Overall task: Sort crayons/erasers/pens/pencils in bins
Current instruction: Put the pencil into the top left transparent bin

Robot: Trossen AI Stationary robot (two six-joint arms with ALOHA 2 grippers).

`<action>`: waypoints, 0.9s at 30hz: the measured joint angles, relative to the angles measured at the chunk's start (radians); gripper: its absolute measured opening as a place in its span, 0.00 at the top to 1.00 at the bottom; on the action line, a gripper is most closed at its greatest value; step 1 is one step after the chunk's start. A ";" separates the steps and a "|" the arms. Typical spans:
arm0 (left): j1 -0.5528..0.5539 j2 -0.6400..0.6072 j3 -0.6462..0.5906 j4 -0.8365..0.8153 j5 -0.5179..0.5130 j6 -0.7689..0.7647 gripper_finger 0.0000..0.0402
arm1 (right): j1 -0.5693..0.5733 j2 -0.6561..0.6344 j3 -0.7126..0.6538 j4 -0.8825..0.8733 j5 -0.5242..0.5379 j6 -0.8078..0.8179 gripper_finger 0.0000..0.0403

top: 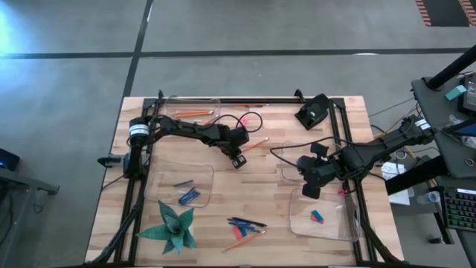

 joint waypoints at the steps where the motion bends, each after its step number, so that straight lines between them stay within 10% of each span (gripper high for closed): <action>1: 0.000 0.000 0.000 0.003 0.001 0.000 0.98 | 0.000 0.000 0.000 0.000 0.000 0.000 0.83; 27: 0.017 -0.166 0.007 0.069 0.014 0.002 1.00 | 0.000 0.000 0.000 -0.007 0.000 -0.011 0.83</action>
